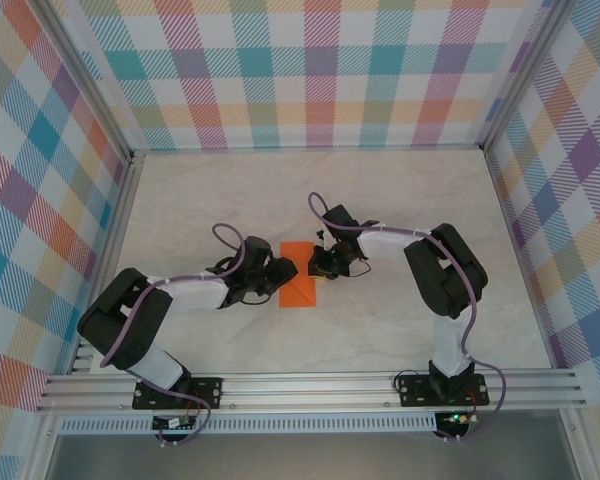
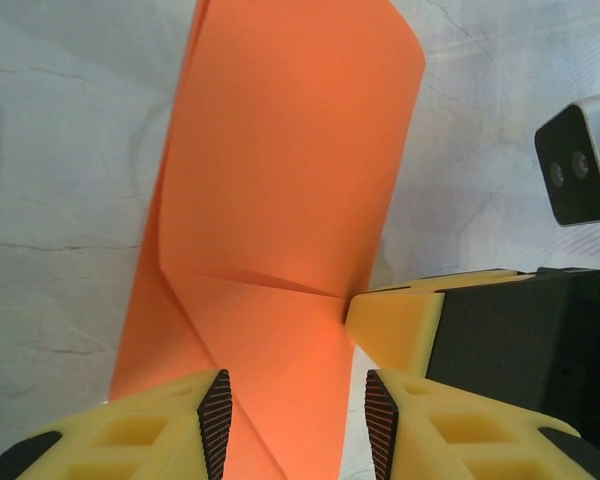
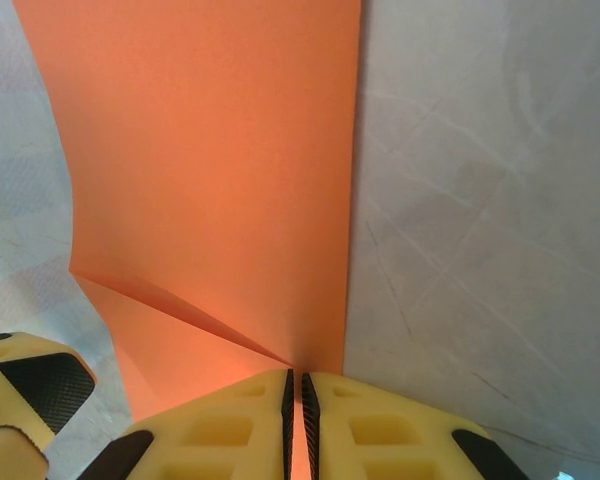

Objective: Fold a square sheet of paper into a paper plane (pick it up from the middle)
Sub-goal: Turn over the paper at the center of the table.

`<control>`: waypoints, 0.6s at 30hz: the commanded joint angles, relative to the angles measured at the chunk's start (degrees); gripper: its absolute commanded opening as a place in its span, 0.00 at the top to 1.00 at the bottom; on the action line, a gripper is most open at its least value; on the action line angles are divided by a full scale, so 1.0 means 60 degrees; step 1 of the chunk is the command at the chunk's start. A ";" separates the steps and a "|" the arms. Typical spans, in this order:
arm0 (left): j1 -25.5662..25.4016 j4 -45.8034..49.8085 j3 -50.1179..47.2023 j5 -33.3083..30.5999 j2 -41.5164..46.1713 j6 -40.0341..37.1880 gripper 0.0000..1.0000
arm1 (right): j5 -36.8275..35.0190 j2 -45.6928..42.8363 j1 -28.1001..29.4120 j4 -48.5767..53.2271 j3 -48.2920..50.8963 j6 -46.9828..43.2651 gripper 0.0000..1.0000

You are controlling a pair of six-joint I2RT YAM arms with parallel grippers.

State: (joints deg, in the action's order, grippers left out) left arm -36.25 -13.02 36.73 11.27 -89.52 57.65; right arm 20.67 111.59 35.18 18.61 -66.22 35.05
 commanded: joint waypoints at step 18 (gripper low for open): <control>-0.0199 0.0382 0.0610 -0.0326 -0.0629 -0.0127 0.49 | -0.0253 0.0283 -0.0003 0.0199 0.0430 0.0057 0.86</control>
State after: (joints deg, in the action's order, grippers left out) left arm -36.75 -10.63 38.76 9.37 -92.23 57.63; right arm 20.80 111.59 35.18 18.09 -65.95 35.16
